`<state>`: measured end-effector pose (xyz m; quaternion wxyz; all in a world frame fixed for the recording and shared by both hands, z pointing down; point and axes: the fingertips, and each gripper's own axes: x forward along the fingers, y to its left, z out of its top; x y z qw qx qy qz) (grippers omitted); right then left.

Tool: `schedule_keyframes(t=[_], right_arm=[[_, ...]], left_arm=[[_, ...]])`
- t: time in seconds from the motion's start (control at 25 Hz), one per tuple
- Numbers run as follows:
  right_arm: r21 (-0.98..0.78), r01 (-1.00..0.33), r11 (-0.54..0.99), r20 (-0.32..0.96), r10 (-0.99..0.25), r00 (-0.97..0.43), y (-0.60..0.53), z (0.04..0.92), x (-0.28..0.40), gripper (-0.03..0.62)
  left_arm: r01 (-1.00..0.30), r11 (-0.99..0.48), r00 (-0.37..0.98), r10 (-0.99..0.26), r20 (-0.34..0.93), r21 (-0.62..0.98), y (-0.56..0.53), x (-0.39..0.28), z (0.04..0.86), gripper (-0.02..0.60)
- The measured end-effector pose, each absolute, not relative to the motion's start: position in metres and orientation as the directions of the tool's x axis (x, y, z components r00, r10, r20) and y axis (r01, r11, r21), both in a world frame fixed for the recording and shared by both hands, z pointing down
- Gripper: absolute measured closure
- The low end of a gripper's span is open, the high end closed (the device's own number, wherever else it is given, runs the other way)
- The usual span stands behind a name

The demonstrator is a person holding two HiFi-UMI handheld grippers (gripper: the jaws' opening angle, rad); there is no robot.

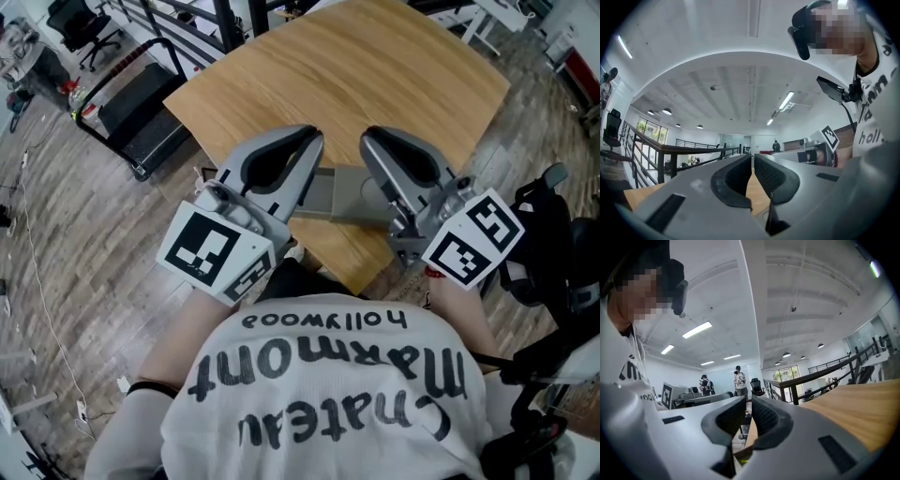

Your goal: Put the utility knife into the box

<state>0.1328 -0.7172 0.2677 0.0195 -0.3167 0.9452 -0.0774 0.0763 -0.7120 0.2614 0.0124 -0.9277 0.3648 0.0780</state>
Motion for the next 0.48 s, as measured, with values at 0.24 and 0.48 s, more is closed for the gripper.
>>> schedule_keyframes(t=[0.24, 0.48], right_arm=[[-0.136, -0.602, 0.786, 0.02, -0.606, -0.795, -0.718, 0.268, 0.13, 0.551], [-0.138, -0.607, 0.783, 0.021, -0.61, -0.792, -0.719, 0.274, 0.134, 0.551]], left_arm=[[-0.688, -0.725, 0.713, -0.685, -0.149, 0.038, -0.712, 0.072, 0.264, 0.558], [-0.693, -0.72, 0.711, -0.692, -0.124, 0.044, -0.716, 0.075, 0.273, 0.558]])
